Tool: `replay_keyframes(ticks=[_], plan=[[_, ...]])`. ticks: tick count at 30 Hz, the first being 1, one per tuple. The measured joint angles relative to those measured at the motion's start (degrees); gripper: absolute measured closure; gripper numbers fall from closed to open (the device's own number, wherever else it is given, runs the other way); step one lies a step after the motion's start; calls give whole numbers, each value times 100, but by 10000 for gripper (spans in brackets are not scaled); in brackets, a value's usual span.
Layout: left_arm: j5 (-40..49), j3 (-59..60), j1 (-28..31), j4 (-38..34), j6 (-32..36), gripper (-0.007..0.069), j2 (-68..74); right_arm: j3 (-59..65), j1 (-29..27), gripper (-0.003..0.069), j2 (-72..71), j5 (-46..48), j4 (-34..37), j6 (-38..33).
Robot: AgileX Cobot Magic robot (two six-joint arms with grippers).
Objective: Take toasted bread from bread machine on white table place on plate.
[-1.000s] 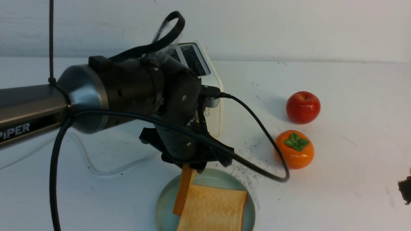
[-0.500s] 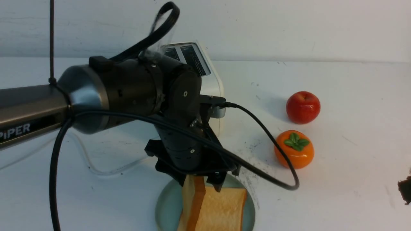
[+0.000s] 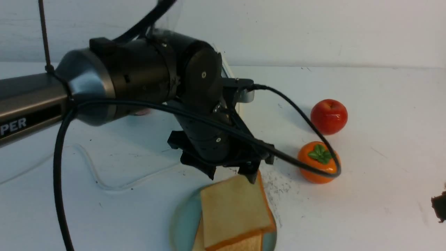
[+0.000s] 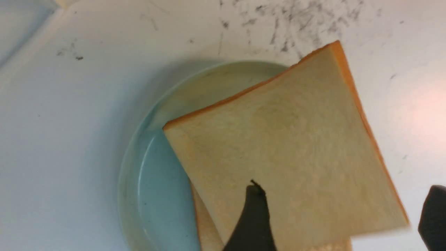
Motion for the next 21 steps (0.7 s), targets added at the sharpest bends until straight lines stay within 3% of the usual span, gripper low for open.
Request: replay_keyframes(ticks=[10, 13, 17, 19, 20, 21], plan=[[1054, -791, 0, -146, 20, 97, 0, 0, 0, 496, 0, 0, 0, 0], [1262, -983, 0, -146, 50, 208, 0, 0, 0, 492, 0, 11, 0, 0], [1346, -1095, 0, -146, 311, 422, 0, 0, 0, 492, 0, 31, 0, 0], [1360, -1108, 0, -146, 413, 534, 0, 0, 0, 512, -55, 193, 5, 0], [1361, -1108, 0, -146, 414, 545, 0, 0, 0, 512, -55, 213, 5, 0], [1381, -1108, 0, -146, 481, 626, 0, 0, 0, 550, -187, 394, 19, 28]])
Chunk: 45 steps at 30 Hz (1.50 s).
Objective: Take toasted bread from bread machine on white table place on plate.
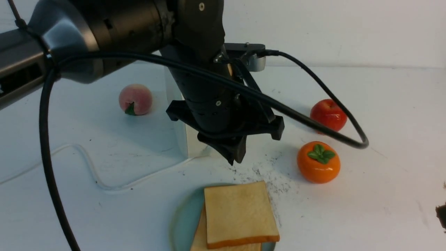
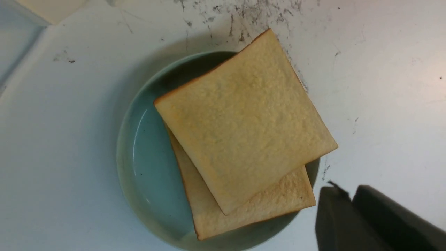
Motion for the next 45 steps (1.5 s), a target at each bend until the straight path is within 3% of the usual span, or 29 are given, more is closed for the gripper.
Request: replay_keyframes(ticks=[5, 11, 14, 15, 16, 17, 20, 25, 45], plan=[[-5, 0, 0, 6, 137, 638, 0, 0, 0, 671, -829, 528, -2, 282], [-21, 0, 0, 6, 147, 638, 0, 229, 0, 678, -2184, 362, -94, 673], [-42, 0, 0, 6, 149, 638, 0, 649, 0, 677, -2683, -425, -82, 752], [-62, 0, 0, 6, 154, 638, 0, 1150, 0, 676, -2967, -1359, -43, 779], [-61, 0, 0, 6, 154, 638, 0, 1150, 0, 676, -2997, -1359, -36, 779], [-74, 0, 0, 6, 159, 638, 0, 1727, 0, 676, -3196, -2295, -2, 791], [-85, 0, 0, 6, 219, 638, 0, 2504, 0, 676, -3288, -3348, 4, 820], [-85, 0, 0, 6, 295, 638, 0, 3402, 0, 674, -3288, -4424, 22, 836], [-342, 0, 0, 322, 313, 638, 0, 3674, 0, 664, -3288, -4427, 68, 847]])
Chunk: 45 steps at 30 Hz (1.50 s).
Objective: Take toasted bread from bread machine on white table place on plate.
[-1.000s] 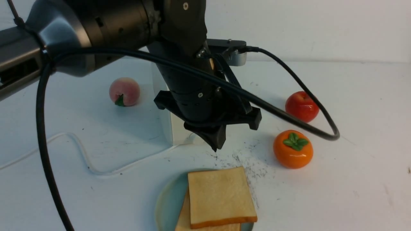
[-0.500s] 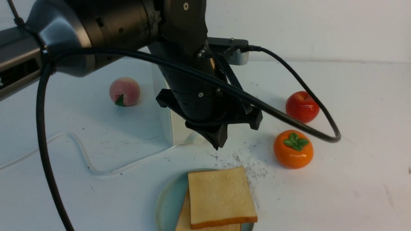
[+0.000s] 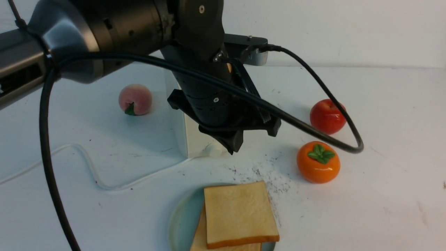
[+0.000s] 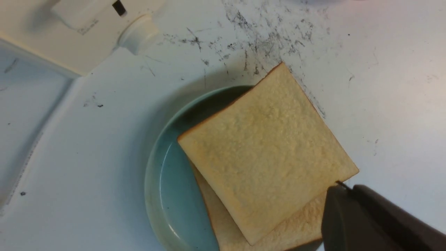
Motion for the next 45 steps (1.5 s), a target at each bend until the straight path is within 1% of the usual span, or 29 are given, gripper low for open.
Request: replay_keyframes(ticks=[8, 14, 17, 19, 22, 25, 26, 29, 35, 36, 39, 41, 45], plan=[[0, 0, 0, 71, 0, 638, 0, 67, 0, 659, -58, 0, -73, 0], [-50, 0, 0, 94, 0, 638, 0, 817, -32, 656, -769, -26, -468, 0], [-64, 0, 0, 100, 27, 638, 0, 1259, -197, 655, -1063, 12, -616, 0], [-64, 0, 0, 142, 148, 638, 0, 1560, -410, 655, -1231, 85, -776, 0], [-71, 0, 0, 186, 235, 638, 0, 1659, -652, 652, -1440, 121, -1018, 5], [-8, 0, 0, 191, 246, 638, -20, 1659, -729, 651, -1493, 98, -1166, 5], [195, 0, 0, 196, 255, 638, -85, 1659, -743, 650, -1495, 90, -1290, 5], [371, 16, 0, 196, 260, 638, -316, 1659, -743, 647, -1495, 90, -1333, 5], [428, 458, 0, 376, 120, 638, -1471, 1659, -743, 644, -1495, 95, -1359, 5], [439, 731, 0, 458, 5, 638, -1910, 1659, -743, 644, -1495, 100, -1363, 5], [446, 1254, 0, 604, -154, 638, -2576, 1659, -743, 644, -1495, 100, -1363, 5], [357, 2134, 0, 726, -396, 638, -3482, 1659, -743, 644, -1495, 100, -1371, 12], [-181, 3393, 0, 830, -669, 638, -5023, 1659, -743, 637, -1495, 105, -1376, 30]])
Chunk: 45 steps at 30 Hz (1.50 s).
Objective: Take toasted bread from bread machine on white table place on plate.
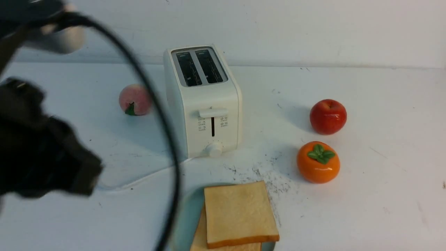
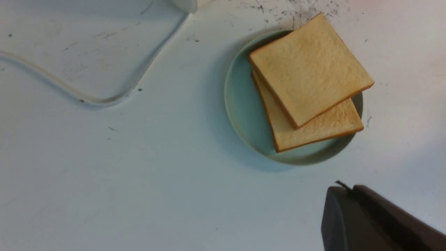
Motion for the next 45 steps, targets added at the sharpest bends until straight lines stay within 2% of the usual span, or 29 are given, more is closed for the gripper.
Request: replay_keyframes(ticks=[4, 6, 12, 17, 28, 33, 38, 41, 45], plan=[[-883, 1160, 0, -146, -431, 638, -1343, 0, 0, 634, 0, 0, 0, 13], [-1711, 1884, 0, -371, -714, 638, -2250, 0, 0, 634, 0, 0, -1, 13], [-3410, 2960, 0, -565, -970, 638, -3579, 0, 0, 633, 0, 0, -6, 13], [-3730, 3419, 0, -864, -988, 638, -4042, 0, 0, 626, 0, 5, -6, 13], [-3475, 3592, 0, -909, -988, 638, -4063, 0, 0, 610, 0, 5, -6, 13], [-3682, 3863, 0, -906, -983, 638, -4057, 0, 0, 603, 0, 5, -6, 13], [-4756, 4754, 0, -889, -640, 638, -4050, 0, 0, 597, 0, 5, -12, 13], [-5347, 5153, 24, -910, -197, 638, -4039, 0, 0, 594, 0, 5, -23, 13], [-5624, 5328, 478, -1064, -33, 638, -4039, 0, 0, 586, 0, 5, -24, 13]])
